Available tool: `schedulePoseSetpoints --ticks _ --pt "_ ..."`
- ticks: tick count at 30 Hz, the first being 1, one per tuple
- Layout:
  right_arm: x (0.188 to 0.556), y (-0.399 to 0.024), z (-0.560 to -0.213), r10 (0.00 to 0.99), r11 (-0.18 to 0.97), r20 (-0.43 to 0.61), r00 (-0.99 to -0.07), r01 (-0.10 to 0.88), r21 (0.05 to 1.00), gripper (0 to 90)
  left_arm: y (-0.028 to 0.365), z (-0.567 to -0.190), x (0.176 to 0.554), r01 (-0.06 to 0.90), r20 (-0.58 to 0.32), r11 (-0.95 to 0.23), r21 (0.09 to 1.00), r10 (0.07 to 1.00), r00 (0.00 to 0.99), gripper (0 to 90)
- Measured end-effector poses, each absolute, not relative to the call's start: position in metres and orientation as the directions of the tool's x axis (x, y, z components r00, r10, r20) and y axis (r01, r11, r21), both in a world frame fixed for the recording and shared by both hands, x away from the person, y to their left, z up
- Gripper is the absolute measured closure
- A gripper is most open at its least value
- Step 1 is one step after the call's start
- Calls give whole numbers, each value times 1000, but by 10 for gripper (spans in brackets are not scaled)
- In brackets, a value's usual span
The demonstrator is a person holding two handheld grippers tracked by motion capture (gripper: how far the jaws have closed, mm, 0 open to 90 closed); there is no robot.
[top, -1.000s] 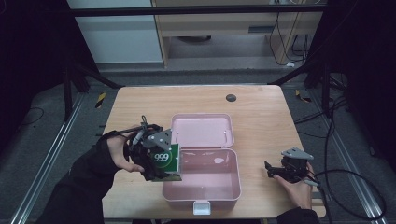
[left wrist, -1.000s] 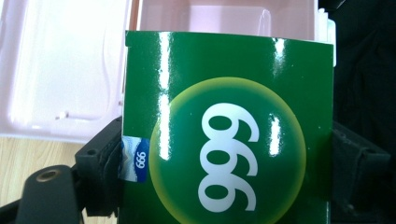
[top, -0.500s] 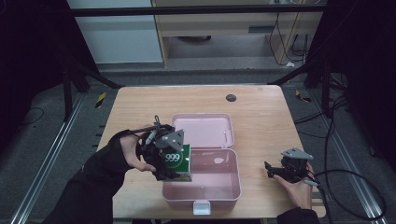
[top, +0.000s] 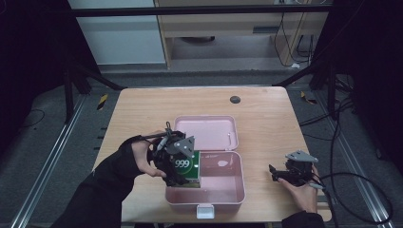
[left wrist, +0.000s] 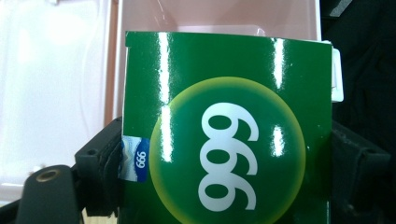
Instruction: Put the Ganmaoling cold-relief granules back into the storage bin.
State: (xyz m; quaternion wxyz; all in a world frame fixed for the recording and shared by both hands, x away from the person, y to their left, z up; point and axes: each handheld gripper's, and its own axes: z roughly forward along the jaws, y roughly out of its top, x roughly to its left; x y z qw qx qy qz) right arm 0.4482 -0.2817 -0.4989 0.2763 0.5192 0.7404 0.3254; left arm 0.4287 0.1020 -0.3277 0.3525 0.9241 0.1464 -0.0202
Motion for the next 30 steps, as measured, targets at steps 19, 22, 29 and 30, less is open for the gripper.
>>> schedulePoseSetpoints --ticks 19,22,29,30 --pt "449 -281 -500 945 262 -78 -318 591 763 41 99 -362 426 353 -202 -667 656 296 934 144" --pt "449 -281 -500 944 265 -79 -321 592 761 40 99 -366 427 353 -204 -666 657 293 934 144" --pt "449 -280 -501 943 266 -76 -323 596 758 39 99 -377 427 383 -219 -649 657 322 921 144" --pt "449 -280 -501 943 266 -76 -323 596 758 39 98 -379 426 393 -228 -639 661 327 917 144"
